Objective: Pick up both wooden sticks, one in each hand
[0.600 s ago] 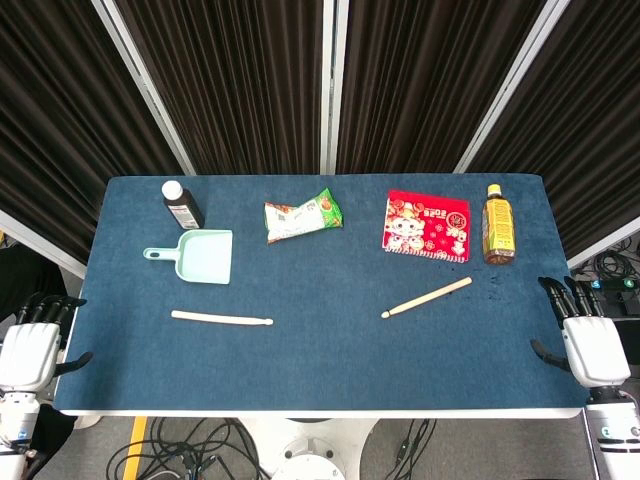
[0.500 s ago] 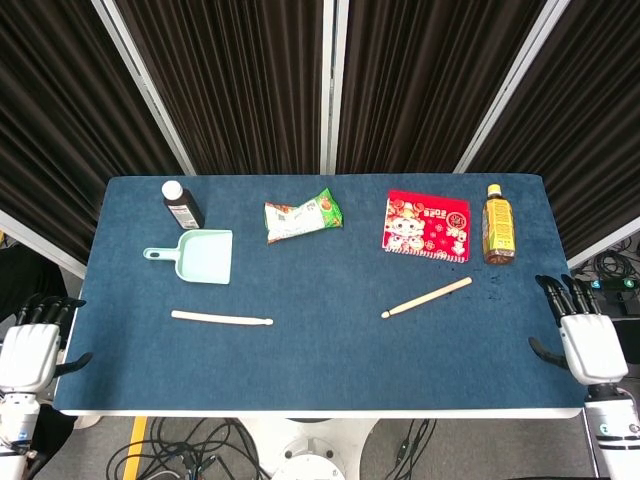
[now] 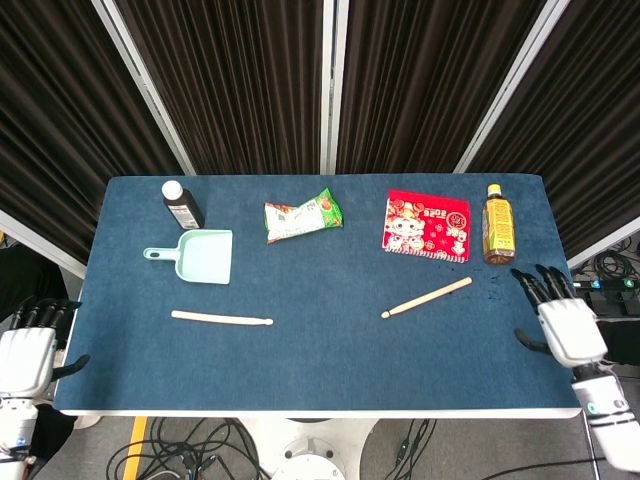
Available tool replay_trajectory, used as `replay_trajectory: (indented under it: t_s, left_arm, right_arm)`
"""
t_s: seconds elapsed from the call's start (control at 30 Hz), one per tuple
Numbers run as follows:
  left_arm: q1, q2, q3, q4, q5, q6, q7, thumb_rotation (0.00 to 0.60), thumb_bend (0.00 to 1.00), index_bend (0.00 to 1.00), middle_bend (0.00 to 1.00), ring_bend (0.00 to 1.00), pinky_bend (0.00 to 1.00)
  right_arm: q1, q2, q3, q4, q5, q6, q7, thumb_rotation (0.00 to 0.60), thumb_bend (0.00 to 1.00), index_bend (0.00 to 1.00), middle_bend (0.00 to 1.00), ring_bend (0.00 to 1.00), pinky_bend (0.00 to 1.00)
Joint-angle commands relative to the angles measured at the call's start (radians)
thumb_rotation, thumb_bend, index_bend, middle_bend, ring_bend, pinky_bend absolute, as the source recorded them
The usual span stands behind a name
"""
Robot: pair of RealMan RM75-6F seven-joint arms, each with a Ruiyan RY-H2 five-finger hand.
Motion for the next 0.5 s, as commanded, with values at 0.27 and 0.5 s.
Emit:
replay_trajectory:
  t_s: [0.27,0.5]
  left_arm:
    - [0.007,0.01,0.001,-0.021,-0.015,-0.005,0.013,0.6,0.0,0.23,0.22,0.15,0.11]
    - [0.003,0.011,-0.003,-0.027,-0.027,-0.019,0.017,0.6,0.0,0.23,0.22,0.15,0.11]
  right_arm:
    - [0.205,-0.18,0.015,0.26,0.004,-0.252,0.004,0.6,0.12,0.32,0.31,0.08,0.14]
    - [0.266,-0.34,-0.008,0.482,-0.004,-0.305,-0.014,0.6,0.11,0.4,0.37,0.13,0.17]
